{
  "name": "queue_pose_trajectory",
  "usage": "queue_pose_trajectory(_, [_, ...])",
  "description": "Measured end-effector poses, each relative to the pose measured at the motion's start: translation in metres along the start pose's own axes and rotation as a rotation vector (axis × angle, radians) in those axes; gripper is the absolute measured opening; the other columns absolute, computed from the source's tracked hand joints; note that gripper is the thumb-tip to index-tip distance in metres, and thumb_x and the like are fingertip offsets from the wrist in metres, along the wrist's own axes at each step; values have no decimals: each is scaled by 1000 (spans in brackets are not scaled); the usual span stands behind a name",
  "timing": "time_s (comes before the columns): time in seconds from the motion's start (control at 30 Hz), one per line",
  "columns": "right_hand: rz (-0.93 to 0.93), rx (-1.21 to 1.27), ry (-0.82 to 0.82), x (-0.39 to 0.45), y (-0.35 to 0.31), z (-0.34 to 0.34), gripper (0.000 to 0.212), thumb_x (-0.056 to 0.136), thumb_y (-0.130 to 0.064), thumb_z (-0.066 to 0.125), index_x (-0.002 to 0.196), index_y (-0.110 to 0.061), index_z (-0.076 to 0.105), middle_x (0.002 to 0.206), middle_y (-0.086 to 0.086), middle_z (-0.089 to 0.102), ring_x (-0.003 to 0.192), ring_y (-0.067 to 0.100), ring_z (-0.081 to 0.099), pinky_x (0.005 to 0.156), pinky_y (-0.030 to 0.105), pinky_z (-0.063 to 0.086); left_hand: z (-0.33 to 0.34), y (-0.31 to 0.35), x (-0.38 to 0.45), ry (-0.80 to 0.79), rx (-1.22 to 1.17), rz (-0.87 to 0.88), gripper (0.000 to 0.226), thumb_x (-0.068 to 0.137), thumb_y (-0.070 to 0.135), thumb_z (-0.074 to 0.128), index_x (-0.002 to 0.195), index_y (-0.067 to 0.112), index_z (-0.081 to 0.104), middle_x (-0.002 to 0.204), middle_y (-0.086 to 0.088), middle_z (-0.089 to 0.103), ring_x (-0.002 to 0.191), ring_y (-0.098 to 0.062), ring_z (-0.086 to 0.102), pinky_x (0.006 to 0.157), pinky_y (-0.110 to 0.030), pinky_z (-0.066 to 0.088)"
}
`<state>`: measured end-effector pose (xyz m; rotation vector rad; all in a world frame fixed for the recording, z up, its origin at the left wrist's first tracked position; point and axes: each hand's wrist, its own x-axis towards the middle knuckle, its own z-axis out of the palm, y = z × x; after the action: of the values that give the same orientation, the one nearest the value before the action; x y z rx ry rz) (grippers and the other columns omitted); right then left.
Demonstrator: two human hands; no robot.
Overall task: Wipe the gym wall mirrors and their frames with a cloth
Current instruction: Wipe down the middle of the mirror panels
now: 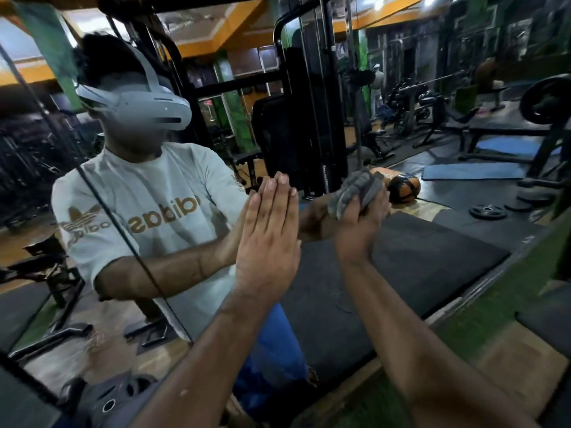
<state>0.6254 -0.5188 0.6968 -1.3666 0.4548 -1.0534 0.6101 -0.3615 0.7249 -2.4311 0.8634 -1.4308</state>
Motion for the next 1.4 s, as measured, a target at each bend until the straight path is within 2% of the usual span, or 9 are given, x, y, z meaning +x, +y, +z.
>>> queue_pose_trajectory(0.1, [-174, -15, -147, -19, -32, 12, 78, 101, -47, 47, 165, -13, 21, 174, 7, 11, 161, 21, -1, 130, 35, 3, -7, -6, -11, 107, -77, -46, 72, 90, 3, 56, 156, -2, 28, 166, -20, 18, 155, -33, 14, 127, -49, 14])
queue_pose_trajectory(0.23, [-729, -246, -286, -31, -7, 7, 67, 105, -35, 52, 163, -11, 28, 173, 9, 15, 162, 28, 4, 130, 51, 15, -14, -18, -36, 135, -24, -265, 80, 92, 24, 67, 157, -1, 27, 165, -19, 21, 155, -32, 16, 127, -48, 14])
queue_pose_trajectory(0.43, [-403, -200, -190, -40, -8, 17, 71, 105, -42, 41, 165, -12, 17, 174, 12, 7, 161, 30, -4, 128, 59, 11, -7, -21, -42, 36, 27, -257, 94, 90, 39, 72, 158, 0, 22, 167, -20, 15, 156, -34, 10, 128, -48, 8])
queue_pose_trajectory(0.53, [-723, -267, -233, -46, -23, 30, 64, 107, -32, 46, 163, -10, 23, 172, 16, 13, 161, 33, 1, 129, 57, 8, -3, -21, -44, 39, 67, -272, 97, 85, 31, 79, 158, 1, 24, 167, -20, 15, 156, -33, 10, 127, -47, 9])
queue_pose_trajectory(0.67, [-972, -385, -218, -24, 24, 12, 61, 106, -32, 48, 162, -15, 28, 169, 16, 24, 160, 32, 13, 121, 66, 23, -10, -21, -44, 43, 32, -270, 92, 89, 42, 73, 157, 1, 28, 166, -20, 18, 156, -32, 8, 128, -47, 9])
queue_pose_trajectory(0.87, [-451, -199, -57, -30, -7, 26, 64, 106, -34, 42, 162, -5, 29, 170, 21, 19, 159, 40, 10, 125, 63, 15, -29, -32, -55, 122, 49, -355, 82, 93, 35, 68, 154, -4, 31, 163, -23, 24, 154, -36, 20, 124, -54, 22])
queue_pose_trajectory(1.07, [-1011, -329, -301, -53, 1, 24, 59, 105, -34, 47, 160, -15, 37, 168, 17, 28, 159, 35, 15, 123, 66, 20, -38, -43, -64, 91, 50, -437, 89, 93, 45, 64, 155, -7, 26, 164, -25, 19, 154, -39, 17, 121, -59, 23])
queue_pose_trajectory(1.27, [-545, -189, -85, -57, -41, 46, 62, 104, -31, 49, 160, -7, 36, 169, 20, 25, 158, 39, 15, 123, 65, 18, -50, -53, -71, 18, -13, -384, 91, 89, 38, 65, 158, -1, 21, 168, -19, 13, 157, -31, 9, 126, -50, 16])
queue_pose_trajectory(1.4, [-960, -257, -252, -93, -45, 60, 61, 103, -28, 55, 159, -12, 38, 169, 18, 26, 159, 38, 15, 126, 64, 14, -64, -69, -86, 116, -21, -419, 79, 93, 31, 62, 157, -2, 27, 166, -20, 21, 155, -32, 16, 125, -51, 19])
